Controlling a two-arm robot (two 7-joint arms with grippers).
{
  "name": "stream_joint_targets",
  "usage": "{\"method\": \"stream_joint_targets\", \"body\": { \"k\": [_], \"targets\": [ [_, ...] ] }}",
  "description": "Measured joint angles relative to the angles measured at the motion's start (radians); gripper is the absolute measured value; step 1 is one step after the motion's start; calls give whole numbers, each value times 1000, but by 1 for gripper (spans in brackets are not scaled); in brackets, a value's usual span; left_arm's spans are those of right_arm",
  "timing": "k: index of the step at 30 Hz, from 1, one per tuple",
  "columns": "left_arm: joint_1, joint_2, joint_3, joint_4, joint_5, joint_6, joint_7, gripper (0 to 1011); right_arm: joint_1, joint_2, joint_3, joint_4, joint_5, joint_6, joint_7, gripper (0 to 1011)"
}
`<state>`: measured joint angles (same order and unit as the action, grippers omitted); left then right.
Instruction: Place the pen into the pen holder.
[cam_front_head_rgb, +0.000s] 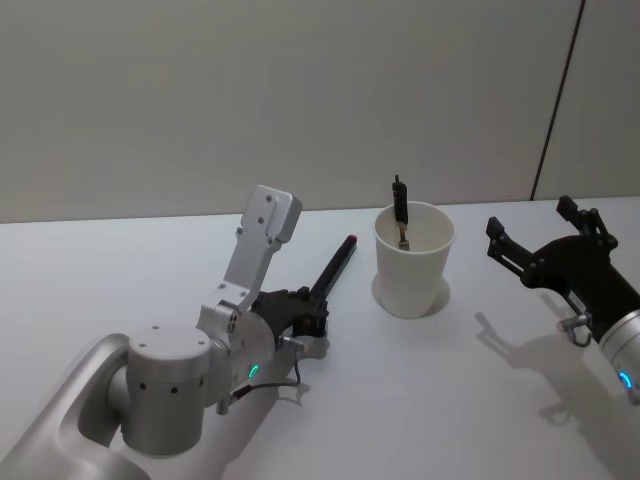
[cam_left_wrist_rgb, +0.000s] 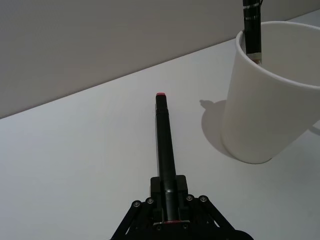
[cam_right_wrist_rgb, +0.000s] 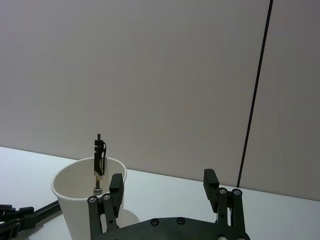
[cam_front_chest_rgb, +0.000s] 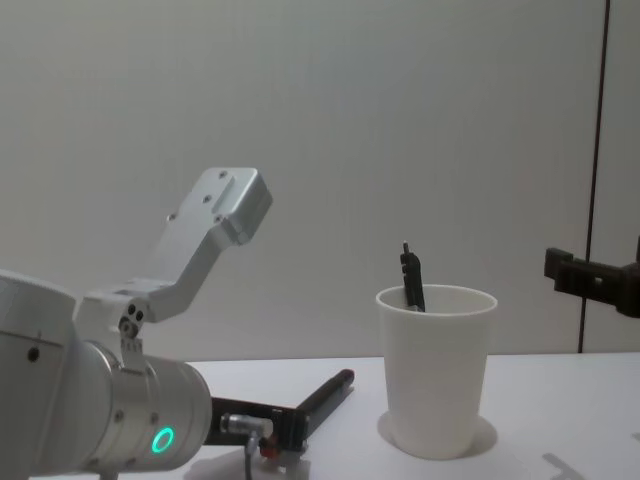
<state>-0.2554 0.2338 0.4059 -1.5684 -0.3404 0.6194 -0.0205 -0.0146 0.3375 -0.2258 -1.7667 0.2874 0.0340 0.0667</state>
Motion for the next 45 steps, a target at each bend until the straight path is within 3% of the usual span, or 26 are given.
{"method": "stream_joint_targets", "body": {
  "k": [8,27,37,45],
  "targets": [
    [4,0,-4,-4,-2,-10,11,171,0,0,0,0,0,0,0,1001],
    [39,20,-50,-66,-36,-120,157,171,0,0,0,0,0,0,0,1001],
    [60,46,-76,-112,-34,-177,183,171,0,0,0,0,0,0,0,1001],
    [78,69,-93,-140,-17,-268,171,171,0,0,0,0,0,0,0,1001]
  ]
}}
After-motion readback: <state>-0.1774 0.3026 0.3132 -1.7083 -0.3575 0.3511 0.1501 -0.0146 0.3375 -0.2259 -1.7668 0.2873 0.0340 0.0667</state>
